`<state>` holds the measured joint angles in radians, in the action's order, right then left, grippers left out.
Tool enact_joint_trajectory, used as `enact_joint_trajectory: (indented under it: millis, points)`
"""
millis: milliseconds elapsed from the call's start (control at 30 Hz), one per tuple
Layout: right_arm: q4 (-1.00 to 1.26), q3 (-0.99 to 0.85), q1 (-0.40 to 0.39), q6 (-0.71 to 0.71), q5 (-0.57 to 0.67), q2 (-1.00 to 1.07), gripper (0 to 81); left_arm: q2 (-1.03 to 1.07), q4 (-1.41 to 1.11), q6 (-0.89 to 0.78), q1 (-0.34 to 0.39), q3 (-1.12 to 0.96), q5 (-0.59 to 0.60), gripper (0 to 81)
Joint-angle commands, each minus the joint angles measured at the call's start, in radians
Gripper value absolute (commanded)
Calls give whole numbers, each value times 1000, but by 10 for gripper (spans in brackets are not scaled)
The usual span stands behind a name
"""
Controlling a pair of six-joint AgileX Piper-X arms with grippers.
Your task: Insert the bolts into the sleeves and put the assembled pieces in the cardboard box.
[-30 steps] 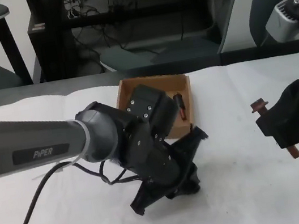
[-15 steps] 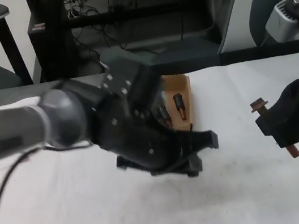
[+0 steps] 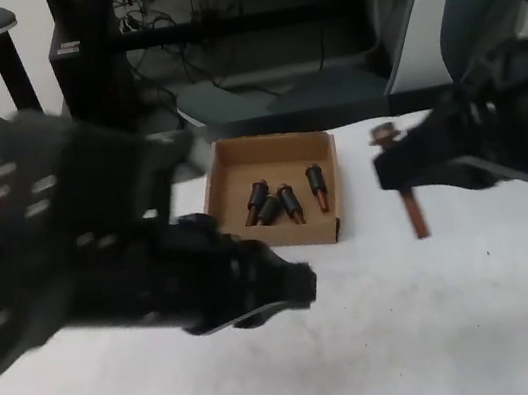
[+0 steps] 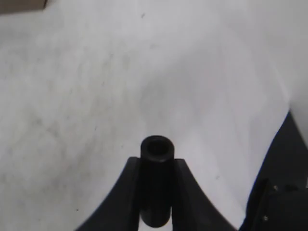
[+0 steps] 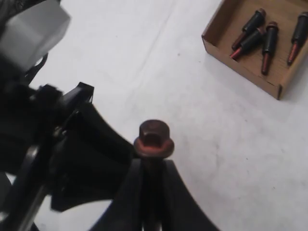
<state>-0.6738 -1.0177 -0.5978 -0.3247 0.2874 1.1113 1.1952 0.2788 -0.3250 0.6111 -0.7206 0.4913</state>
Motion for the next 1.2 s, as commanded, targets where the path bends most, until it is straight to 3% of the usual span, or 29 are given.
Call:
enact_joint_trajectory:
  millis: [0, 200, 433, 733, 1167]
  points:
    - [101, 2, -1, -53, 50, 34, 6, -110, -136, -18, -17, 79, 59, 17]
    - [307, 2, -2, -169, 139, 116, 6, -176, -301, -57, -113, 190, 223, 17]
    - [460, 2, -5, -209, 146, 162, 6, -167, -315, -49, -207, 203, 293, 17]
    - [578, 2, -62, -215, 170, 223, 6, -167, -318, -98, -209, 203, 318, 17]
    - [583, 2, -62, -247, 176, 245, 6, -131, -318, -229, -220, 203, 283, 17]
